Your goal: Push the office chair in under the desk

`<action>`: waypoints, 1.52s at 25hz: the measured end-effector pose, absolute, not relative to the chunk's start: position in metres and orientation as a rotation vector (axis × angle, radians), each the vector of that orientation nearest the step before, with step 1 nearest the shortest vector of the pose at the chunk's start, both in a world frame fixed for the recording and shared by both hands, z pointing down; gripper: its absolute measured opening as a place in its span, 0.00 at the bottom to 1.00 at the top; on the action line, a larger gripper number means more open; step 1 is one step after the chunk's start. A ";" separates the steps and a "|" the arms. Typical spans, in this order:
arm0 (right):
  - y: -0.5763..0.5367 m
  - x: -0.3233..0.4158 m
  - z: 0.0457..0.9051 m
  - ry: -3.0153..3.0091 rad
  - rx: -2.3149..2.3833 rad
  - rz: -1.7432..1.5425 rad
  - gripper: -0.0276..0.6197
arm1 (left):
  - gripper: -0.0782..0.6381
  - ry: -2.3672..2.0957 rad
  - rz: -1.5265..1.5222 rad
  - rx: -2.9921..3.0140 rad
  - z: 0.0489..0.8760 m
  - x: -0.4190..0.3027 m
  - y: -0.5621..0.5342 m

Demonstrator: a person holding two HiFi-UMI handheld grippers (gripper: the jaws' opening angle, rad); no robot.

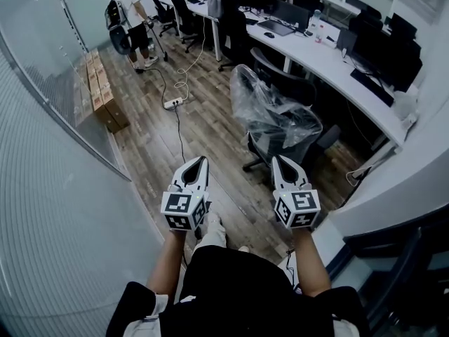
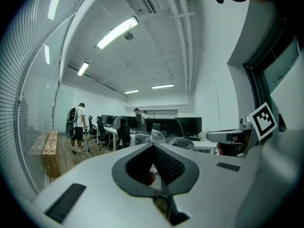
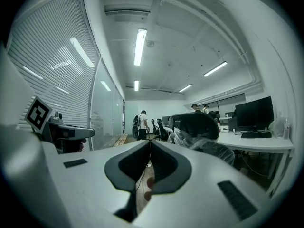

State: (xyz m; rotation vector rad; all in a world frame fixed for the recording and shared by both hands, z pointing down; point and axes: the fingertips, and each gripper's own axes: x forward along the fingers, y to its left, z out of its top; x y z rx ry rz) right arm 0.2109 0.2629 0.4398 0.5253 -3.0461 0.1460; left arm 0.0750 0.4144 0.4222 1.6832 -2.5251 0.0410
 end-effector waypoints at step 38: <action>0.116 -0.030 0.451 -2.935 0.691 0.076 0.08 | 0.13 -2.368 -0.023 1.813 0.439 -0.187 0.241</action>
